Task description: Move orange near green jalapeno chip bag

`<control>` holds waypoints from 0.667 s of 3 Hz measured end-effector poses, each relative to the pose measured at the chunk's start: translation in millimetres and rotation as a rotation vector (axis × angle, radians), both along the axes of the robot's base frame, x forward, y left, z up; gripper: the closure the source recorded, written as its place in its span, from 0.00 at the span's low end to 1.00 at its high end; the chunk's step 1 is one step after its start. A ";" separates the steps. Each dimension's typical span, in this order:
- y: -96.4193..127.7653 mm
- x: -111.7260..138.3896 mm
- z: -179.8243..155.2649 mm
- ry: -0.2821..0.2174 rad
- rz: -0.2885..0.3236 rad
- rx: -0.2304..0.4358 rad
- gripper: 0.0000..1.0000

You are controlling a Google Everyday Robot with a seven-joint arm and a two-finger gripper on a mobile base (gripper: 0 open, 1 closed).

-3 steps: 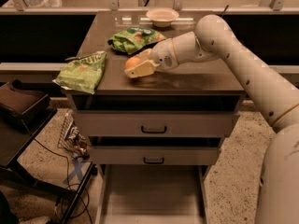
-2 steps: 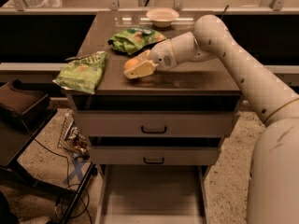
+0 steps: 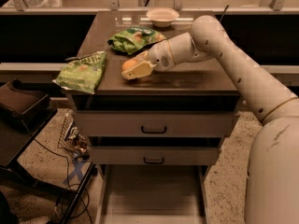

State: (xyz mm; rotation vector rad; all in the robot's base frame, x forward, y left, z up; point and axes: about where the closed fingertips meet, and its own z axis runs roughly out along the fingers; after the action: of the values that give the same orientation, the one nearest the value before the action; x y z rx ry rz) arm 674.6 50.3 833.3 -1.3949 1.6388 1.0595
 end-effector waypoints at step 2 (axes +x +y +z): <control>5.9 -1.2 -2.2 0.004 0.010 0.001 0.15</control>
Offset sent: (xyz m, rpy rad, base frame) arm -0.0006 0.0030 -0.0011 0.0004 0.0021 0.0051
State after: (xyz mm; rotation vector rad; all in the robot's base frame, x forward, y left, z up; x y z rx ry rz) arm 673.4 56.1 831.1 -1.4025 1.6360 1.0692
